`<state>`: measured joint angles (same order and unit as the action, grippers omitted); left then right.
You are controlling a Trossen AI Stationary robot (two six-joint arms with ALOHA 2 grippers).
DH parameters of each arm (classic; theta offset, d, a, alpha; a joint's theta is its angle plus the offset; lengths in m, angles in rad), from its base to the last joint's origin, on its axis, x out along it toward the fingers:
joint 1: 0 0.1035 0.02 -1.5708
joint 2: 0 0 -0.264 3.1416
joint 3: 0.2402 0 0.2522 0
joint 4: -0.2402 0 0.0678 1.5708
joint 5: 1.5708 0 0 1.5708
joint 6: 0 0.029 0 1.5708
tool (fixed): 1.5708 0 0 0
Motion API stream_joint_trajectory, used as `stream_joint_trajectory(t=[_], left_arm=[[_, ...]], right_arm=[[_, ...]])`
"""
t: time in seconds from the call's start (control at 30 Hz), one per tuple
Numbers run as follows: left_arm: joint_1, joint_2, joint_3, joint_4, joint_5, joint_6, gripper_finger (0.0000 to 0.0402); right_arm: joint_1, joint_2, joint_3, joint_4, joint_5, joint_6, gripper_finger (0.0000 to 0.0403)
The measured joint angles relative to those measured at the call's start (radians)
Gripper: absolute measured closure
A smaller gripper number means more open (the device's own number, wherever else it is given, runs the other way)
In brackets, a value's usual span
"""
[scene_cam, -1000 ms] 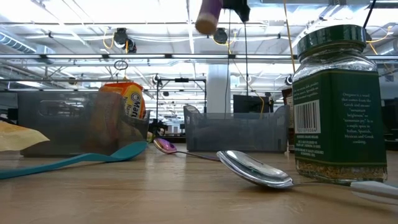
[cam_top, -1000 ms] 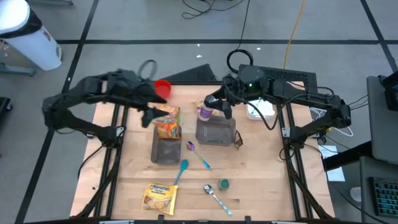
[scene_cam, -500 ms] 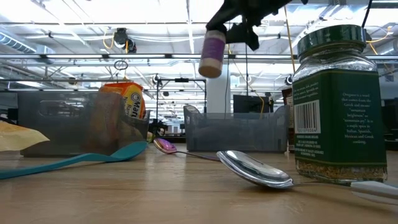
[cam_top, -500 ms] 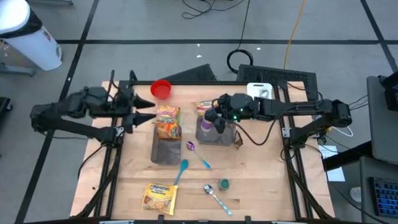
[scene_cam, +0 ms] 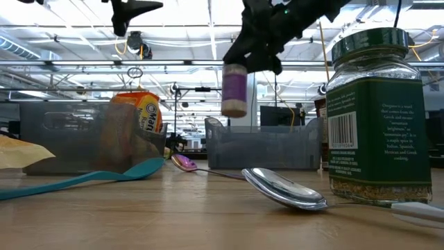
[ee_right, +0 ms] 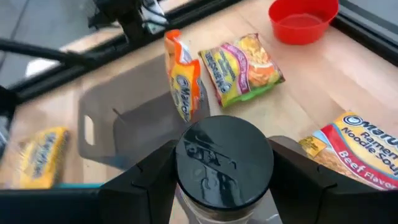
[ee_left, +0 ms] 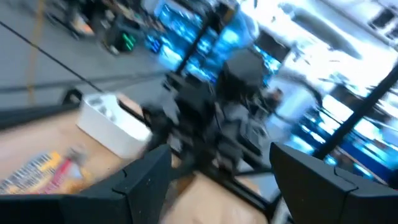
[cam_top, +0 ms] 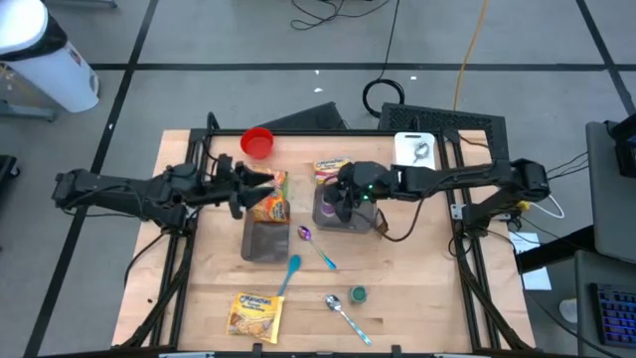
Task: Pick & Place Food Item
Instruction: Put the black spice bottle into the right black bin
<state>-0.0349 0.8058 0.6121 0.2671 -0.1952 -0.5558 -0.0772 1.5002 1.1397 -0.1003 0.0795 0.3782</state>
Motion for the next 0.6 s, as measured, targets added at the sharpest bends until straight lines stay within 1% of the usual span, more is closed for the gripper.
stream_joint_trajectory(t=[0.1, 0.23, 0.33, 0.6], left_arm=[[0.001, 0.013, 0.0, 0.034, -0.051, 0.032, 0.0124], [0.001, 0.02, 0.0, 0.052, -0.094, 0.038, 0.0123], [0.003, 0.02, 0.0, 0.05, -0.1, 0.039, 0.0123], [0.016, 0.021, 0.0, 0.049, -0.147, 0.048, 0.0123]], right_arm=[[-0.002, 0.025, 0.0, 0.013, 0.01, -0.028, 0.0204], [-0.006, 0.035, 0.0, -0.011, 0.083, -0.104, 0.0204], [-0.008, 0.034, 0.0, 0.002, 0.125, -0.149, 0.0204], [-0.032, 0.034, -0.069, 0.046, 0.128, -0.156, 0.0204]])
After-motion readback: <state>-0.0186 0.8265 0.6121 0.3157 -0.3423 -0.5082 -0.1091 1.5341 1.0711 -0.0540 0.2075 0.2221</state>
